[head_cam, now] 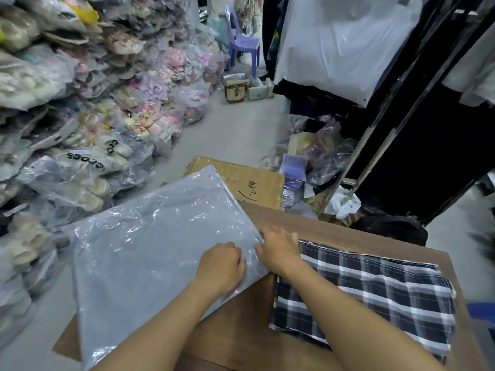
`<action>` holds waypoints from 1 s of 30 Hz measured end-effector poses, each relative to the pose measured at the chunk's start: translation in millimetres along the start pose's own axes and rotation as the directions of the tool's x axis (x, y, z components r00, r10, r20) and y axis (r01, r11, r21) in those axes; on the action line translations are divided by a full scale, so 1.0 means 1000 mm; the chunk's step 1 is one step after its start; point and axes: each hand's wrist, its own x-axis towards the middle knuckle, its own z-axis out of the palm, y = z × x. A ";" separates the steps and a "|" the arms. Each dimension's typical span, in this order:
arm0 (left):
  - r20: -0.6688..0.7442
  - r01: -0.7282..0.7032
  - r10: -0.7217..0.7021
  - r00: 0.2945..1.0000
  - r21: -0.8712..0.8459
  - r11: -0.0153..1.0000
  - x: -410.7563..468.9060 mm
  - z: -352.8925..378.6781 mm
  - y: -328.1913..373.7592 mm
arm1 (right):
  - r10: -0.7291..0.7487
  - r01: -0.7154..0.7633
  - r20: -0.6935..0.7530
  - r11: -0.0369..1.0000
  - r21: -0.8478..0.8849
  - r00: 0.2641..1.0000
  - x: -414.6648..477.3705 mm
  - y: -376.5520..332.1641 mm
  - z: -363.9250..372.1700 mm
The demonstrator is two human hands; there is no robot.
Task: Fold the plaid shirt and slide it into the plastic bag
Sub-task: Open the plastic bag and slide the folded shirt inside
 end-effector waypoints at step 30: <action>0.217 -0.043 0.119 0.969 -0.324 0.945 0.020 -0.064 0.003 | -0.404 0.425 0.135 0.876 -0.229 0.905 -0.033 -0.005 0.016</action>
